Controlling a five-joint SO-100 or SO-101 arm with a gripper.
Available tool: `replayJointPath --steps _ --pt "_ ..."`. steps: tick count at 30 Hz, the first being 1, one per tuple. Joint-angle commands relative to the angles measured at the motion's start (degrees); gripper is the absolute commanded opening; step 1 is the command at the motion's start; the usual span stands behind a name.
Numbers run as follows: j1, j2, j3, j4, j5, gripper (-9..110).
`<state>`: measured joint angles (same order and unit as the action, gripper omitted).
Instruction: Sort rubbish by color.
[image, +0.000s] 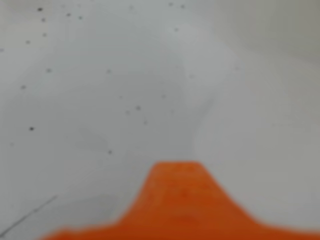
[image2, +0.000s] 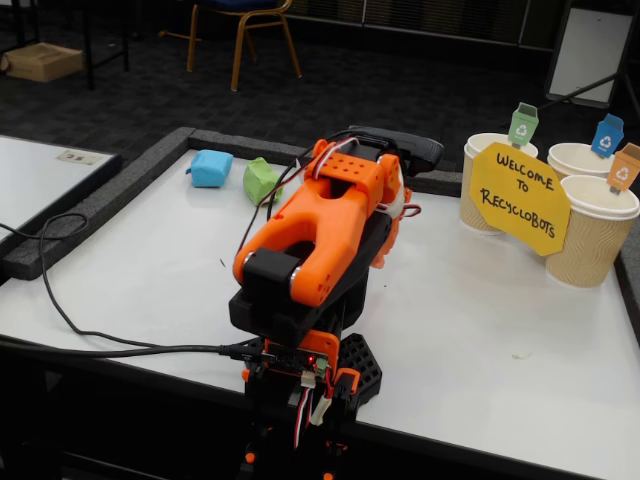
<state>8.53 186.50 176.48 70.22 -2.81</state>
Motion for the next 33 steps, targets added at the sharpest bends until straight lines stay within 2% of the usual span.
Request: replayJointPath --steps 1,23,26,33 --pt "0.7 1.8 -3.7 -2.5 1.0 1" --pt "-4.8 1.8 -7.6 -6.8 1.0 1" --pt "-5.4 1.8 -9.7 -6.8 0.5 7" --pt "-7.1 1.8 -21.4 -2.7 0.6 12"
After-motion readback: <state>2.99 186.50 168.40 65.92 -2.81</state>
